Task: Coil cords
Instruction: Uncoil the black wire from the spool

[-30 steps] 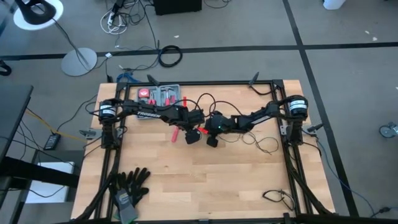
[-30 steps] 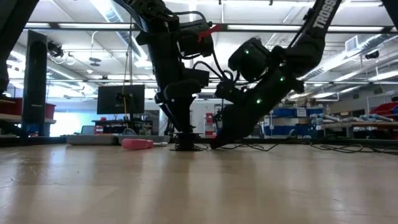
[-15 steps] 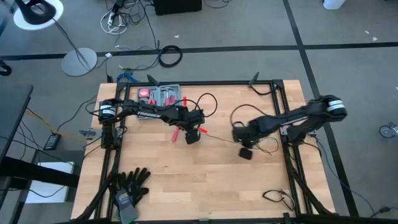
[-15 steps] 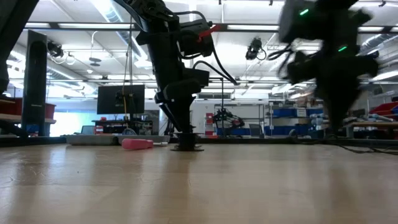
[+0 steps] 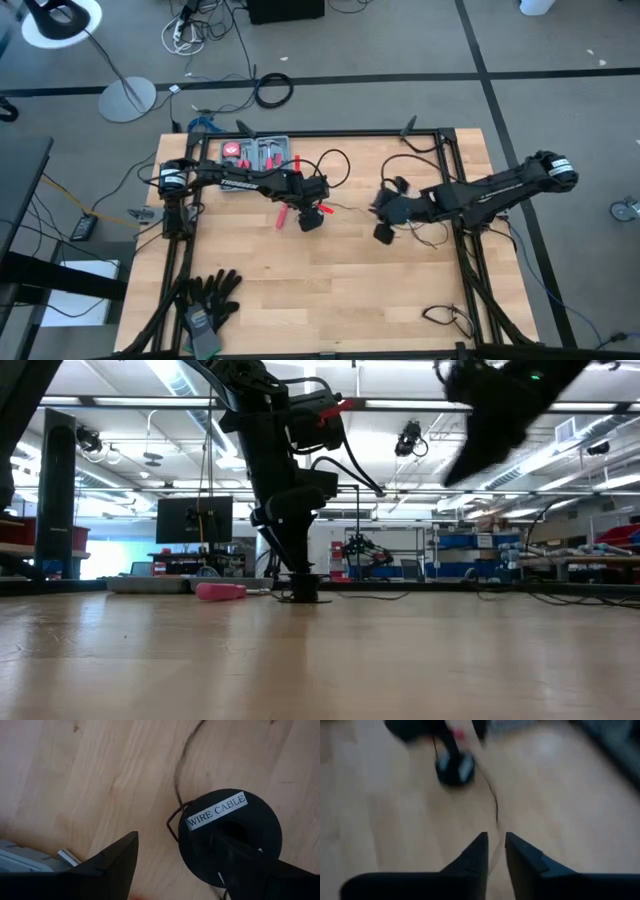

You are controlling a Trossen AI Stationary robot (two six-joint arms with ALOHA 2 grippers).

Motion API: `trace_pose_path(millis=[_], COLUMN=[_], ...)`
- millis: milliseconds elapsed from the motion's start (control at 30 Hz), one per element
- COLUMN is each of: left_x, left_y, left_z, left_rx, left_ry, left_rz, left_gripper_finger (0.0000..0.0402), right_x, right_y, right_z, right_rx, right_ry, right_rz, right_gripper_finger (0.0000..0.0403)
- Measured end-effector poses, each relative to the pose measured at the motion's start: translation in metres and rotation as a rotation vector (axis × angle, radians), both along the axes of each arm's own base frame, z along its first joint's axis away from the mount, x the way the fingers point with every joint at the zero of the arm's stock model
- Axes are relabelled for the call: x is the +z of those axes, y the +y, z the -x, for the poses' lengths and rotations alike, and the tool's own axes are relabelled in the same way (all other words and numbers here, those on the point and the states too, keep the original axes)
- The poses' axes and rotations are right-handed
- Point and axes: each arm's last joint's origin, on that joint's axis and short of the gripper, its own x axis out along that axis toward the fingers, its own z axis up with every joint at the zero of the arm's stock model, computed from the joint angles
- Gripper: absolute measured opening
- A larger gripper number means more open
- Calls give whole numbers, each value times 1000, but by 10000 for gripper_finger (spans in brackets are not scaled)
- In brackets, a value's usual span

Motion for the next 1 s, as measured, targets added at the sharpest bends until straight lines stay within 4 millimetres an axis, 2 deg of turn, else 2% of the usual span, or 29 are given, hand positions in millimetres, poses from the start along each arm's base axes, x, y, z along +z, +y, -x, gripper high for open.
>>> trace_pose_path(millis=[100, 200, 400, 533, 667, 800, 900, 1000], left_x=[0, 0, 0, 0, 0, -1, -1, 0], left_y=[0, 0, 0, 0, 0, 0, 0, 0], left_z=[0, 0, 0, 0, 1, 1, 1, 1], left_rx=[0, 0, 0, 0, 0, 0, 0, 0], left_ry=[0, 0, 0, 3, 10, 16, 16, 14], left_rz=[0, 0, 0, 1, 2, 2, 2, 2], left_gripper_finger=[257, 257, 257, 257, 257, 257, 257, 257], right_x=[2, -7, -55, -89, -114, -130, -140, -142], right_y=[-7, -20, -52, -72, -83, -86, -87, -86], right_z=[-20, -39, -76, -99, -113, -120, -119, -118], right_rx=[73, 74, 135, 205, 262, 274, 267, 247], right_ry=[-73, -84, 11, -18, -71, -93, -65, -56], right_rz=[110, 177, 203, 172, 190, 207, 176, 108], right_gripper_finger=[86, 119, 174, 184, 178, 159, 121, 53])
